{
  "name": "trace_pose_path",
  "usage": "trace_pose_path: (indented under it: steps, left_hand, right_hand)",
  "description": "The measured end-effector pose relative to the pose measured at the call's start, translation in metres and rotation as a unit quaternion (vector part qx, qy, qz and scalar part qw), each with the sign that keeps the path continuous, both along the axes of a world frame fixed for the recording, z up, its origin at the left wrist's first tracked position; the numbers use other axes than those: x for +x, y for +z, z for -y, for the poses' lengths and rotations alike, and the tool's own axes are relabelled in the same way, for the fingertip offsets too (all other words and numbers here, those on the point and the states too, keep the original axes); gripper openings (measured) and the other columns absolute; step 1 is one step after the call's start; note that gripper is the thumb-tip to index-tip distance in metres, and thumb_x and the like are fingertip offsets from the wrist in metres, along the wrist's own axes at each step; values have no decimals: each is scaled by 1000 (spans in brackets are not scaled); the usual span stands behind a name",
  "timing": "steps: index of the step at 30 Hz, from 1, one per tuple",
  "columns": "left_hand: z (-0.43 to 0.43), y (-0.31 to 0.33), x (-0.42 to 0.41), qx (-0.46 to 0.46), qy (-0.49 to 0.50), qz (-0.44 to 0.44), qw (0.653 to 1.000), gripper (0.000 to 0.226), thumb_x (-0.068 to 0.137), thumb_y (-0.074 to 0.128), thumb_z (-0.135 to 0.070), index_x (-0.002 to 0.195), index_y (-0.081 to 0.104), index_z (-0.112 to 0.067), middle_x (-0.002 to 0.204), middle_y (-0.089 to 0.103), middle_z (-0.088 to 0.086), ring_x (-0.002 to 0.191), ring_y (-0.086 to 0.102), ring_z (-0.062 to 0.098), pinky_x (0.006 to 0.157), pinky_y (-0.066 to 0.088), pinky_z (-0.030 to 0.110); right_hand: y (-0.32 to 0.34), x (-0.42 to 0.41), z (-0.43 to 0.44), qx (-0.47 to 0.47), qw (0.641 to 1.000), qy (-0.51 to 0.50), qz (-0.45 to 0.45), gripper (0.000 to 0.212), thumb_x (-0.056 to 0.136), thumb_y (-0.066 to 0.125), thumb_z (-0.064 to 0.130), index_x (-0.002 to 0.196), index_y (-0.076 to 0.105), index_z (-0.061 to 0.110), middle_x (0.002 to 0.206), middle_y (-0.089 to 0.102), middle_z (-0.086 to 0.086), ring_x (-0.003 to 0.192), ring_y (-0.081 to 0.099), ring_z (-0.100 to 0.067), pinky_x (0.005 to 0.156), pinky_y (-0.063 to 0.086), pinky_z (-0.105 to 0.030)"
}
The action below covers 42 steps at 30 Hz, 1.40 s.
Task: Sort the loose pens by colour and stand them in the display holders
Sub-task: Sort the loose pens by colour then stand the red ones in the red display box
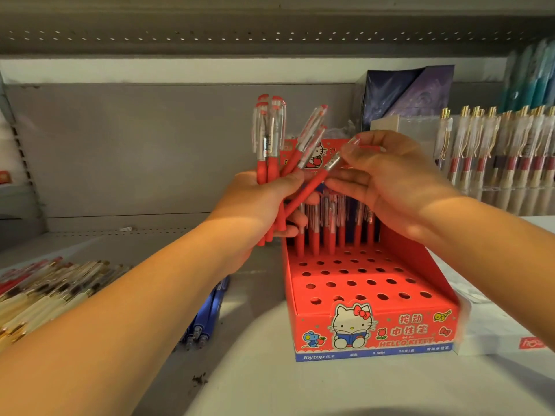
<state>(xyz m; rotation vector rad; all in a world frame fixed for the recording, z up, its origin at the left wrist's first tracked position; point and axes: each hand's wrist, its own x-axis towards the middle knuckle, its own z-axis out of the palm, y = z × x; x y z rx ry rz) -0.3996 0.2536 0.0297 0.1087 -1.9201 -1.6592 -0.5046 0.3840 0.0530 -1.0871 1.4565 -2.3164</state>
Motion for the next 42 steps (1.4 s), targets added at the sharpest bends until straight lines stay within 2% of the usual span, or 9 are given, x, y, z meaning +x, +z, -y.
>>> trace_pose_path:
  steps: [6, 9, 16, 23, 27, 32, 36, 38, 42]
  left_hand:
    - [3, 0, -2, -10, 58, -26, 998, 17, 100, 55, -28, 89, 68, -25, 73, 75, -7, 65, 62, 13, 67, 50, 28]
    - [2, 1, -1, 7, 47, -25, 999, 20, 101, 52, -31, 90, 68, -27, 74, 74, -6, 59, 61, 9, 61, 52, 26]
    - [0, -2, 0, 41, -14, -25, 999, 14, 100, 54, -30, 100, 66, -23, 74, 74, 2, 56, 65, 12, 52, 56, 28]
    - [1, -1, 2, 39, -36, -14, 999, 15, 100, 54, -29, 108, 66, -23, 87, 77, 5, 62, 71, 16, 51, 57, 31]
    - [0, 0, 3, 25, -38, -10, 999, 21, 96, 60, -33, 113, 66, -24, 91, 77, 6, 63, 71, 18, 53, 58, 34]
    - [0, -1, 4, 19, -41, -9, 999, 24, 91, 64, -34, 111, 67, -21, 85, 77, 6, 54, 67, 16, 48, 55, 30]
    - [0, -2, 6, -4, -57, -2, 998, 42, 72, 70, -43, 107, 69, -20, 84, 77, 7, 52, 66, 17, 48, 54, 29]
    - [-1, -2, 6, -6, -71, 2, 997, 42, 71, 69, -42, 107, 69, -18, 84, 76, 8, 51, 65, 17, 48, 54, 29]
    - [-1, -4, 7, -29, -100, 27, 994, 43, 71, 69, -42, 106, 68, -18, 82, 76, 7, 48, 62, 15, 45, 53, 27]
  right_hand:
    - [5, -7, -2, 4, 995, -98, -21, 22, 97, 53, 1, 119, 51, 4, 99, 66, -14, 81, 72, -26, 67, 62, -40]
    - [5, -14, -7, 65, 976, -175, -114, 20, 94, 61, 3, 108, 55, 16, 92, 70, -5, 70, 73, -16, 58, 60, -34]
    - [-3, -22, -7, 221, 891, -270, -291, 37, 92, 60, 9, 84, 51, 44, 84, 66, 3, 78, 70, -24, 67, 60, -49]
    - [-5, -23, -5, 235, 888, -268, -289, 38, 87, 60, 3, 81, 51, 40, 78, 63, 4, 73, 70, -23, 62, 61, -49]
    - [-5, -24, -5, 284, 886, -246, -270, 26, 84, 62, 5, 86, 54, 29, 93, 63, -4, 70, 71, -23, 56, 62, -42]
    - [-10, -26, -5, 414, 832, -229, -290, 16, 84, 60, 7, 85, 56, 22, 89, 65, -8, 70, 72, -24, 63, 62, -43]
    - [-4, -25, -9, 406, 790, -292, -354, 12, 83, 63, 16, 79, 62, 28, 88, 64, 4, 82, 65, -18, 69, 56, -32]
    - [-1, -22, -9, 347, 805, -310, -368, 15, 85, 61, 17, 83, 63, 32, 88, 64, 11, 83, 63, -13, 67, 48, -21]
    - [7, -4, -5, 98, 970, -91, -202, 20, 87, 63, 7, 98, 64, 24, 85, 73, -1, 77, 72, -17, 67, 56, -30]
